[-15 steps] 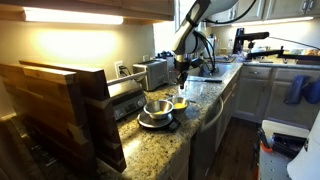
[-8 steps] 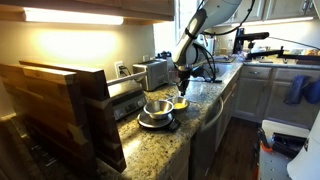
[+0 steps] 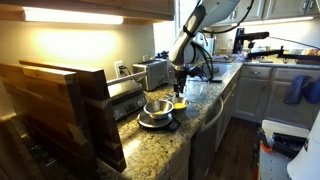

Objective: Use the spoon on the counter to scoop some of the contents in the bowl on the left into the bowl on the right

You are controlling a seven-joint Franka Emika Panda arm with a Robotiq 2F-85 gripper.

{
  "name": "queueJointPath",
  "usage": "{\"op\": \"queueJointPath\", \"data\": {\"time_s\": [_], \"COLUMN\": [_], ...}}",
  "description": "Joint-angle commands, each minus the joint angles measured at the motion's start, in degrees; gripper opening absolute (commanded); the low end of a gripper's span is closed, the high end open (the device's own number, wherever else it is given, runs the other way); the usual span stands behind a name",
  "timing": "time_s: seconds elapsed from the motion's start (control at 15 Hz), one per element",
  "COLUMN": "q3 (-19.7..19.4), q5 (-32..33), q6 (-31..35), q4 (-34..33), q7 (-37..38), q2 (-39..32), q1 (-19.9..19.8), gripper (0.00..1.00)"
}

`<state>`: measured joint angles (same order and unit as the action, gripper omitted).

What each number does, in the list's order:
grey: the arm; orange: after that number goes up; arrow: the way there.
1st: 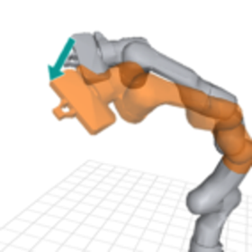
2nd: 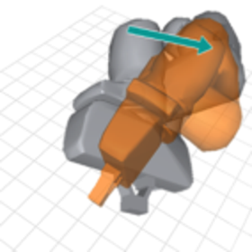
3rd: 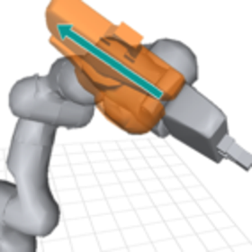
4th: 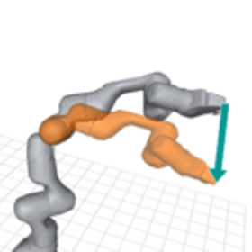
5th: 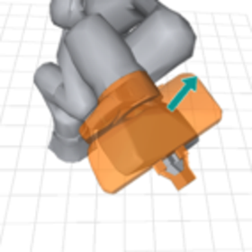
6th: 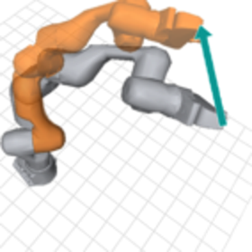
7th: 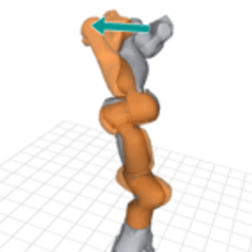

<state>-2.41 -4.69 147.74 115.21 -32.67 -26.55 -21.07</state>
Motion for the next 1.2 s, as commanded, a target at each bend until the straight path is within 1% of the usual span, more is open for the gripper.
{"op": "queueJointPath", "data": {"time_s": [0.0,0.07,0.6,1.13], "q3": [0.3,0.3,0.1,-1.0], "q5": [0.4,0.4,2.0,4.6], "q6": [-0.5,-0.5,0.0,1.6], "q4": [3.2,2.9,0.5,-0.2], "q7": [-1.1,-1.3,-3.3,-2.5], "q2": [2.5,1.9,-1.6,-2.3], "q1": [-0.3,-0.4,-0.2,-0.1], "gripper": [0.99,1.00,1.00,1.00]}}
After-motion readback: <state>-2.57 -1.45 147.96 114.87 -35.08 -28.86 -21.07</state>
